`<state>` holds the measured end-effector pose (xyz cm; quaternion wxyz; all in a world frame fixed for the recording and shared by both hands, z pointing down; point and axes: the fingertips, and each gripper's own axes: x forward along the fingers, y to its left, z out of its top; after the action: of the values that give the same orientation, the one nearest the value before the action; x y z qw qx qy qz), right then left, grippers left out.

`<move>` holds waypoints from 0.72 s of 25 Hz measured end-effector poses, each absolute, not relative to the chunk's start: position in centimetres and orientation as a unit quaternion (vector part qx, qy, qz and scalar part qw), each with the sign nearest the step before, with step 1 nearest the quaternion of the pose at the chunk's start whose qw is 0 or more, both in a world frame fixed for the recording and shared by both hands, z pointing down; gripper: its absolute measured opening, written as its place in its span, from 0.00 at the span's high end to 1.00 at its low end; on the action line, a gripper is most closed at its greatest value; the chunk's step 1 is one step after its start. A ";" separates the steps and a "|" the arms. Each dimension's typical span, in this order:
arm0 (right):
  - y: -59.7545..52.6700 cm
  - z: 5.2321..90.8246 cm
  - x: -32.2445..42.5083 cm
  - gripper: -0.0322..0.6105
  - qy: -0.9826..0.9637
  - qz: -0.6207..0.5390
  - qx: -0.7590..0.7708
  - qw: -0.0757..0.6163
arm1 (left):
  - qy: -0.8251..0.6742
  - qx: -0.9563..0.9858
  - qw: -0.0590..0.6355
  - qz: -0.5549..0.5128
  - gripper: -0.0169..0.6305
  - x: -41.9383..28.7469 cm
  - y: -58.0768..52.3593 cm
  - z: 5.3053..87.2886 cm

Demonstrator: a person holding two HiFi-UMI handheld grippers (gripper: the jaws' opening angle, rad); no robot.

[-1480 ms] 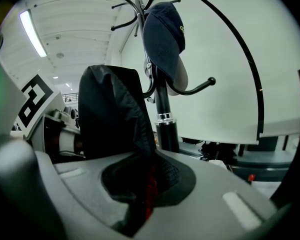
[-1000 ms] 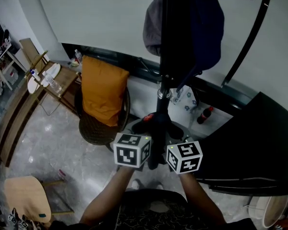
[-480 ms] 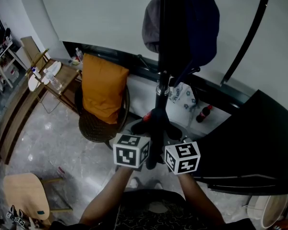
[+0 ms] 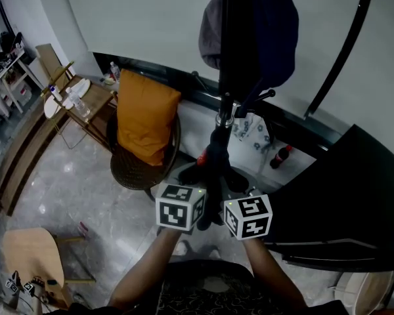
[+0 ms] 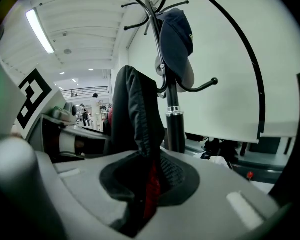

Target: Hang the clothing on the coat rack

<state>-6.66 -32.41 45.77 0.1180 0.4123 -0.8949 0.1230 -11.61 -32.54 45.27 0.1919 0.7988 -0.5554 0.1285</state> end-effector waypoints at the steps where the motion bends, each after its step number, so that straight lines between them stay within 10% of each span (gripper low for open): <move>1: -32.2 45.7 -6.6 0.88 -0.896 0.123 0.410 0.118 | -0.558 0.797 0.192 0.129 0.91 -11.6 -32.3 45.3; 18: -29.7 44.6 -5.5 0.82 -0.914 0.120 0.374 0.103 | -0.612 0.760 0.183 0.117 0.85 -11.6 -28.9 44.0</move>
<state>-5.49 -29.72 44.64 0.1026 0.3739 -0.9139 0.1199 -11.60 -28.91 43.96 0.1830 0.7603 -0.6122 0.1170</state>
